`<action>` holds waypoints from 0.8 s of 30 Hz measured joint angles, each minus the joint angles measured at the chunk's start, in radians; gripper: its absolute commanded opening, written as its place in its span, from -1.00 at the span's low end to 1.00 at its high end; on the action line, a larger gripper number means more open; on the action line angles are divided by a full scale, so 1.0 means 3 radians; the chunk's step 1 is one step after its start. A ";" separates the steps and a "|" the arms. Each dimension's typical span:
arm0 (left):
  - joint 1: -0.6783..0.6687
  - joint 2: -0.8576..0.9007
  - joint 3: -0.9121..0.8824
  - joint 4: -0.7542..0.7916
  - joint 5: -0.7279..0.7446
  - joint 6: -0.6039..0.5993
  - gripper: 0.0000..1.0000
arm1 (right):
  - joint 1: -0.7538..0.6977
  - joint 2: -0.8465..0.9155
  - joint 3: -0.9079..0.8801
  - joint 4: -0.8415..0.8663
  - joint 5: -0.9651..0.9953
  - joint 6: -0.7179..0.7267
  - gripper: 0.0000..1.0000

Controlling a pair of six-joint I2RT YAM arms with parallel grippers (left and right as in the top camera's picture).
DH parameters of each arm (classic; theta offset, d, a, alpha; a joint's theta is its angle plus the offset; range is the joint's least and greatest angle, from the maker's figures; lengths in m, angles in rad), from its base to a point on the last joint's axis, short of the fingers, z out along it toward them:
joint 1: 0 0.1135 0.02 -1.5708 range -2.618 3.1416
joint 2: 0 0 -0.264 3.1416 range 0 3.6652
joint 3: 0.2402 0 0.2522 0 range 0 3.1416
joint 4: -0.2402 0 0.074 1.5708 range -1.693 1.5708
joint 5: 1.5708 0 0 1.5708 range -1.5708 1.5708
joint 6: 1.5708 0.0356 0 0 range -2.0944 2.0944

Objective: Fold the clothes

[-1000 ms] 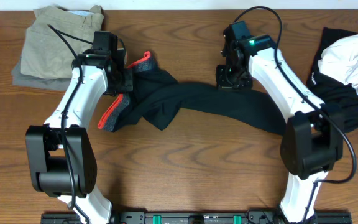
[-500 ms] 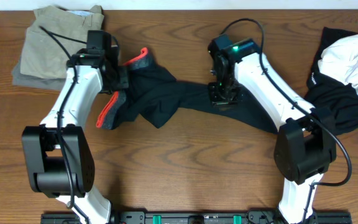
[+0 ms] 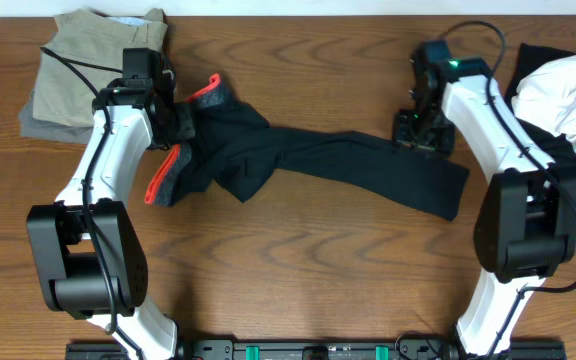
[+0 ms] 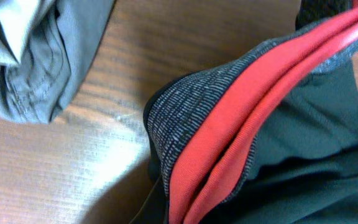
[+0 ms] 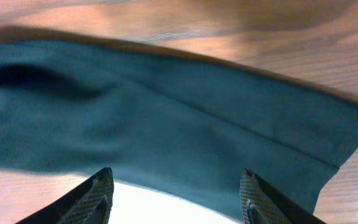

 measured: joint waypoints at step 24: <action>0.0308 0.0122 0.0000 0.0582 -0.0089 -0.0290 -0.88 | -0.0599 0.0000 -0.0584 0.0863 -0.0243 -0.0468 0.17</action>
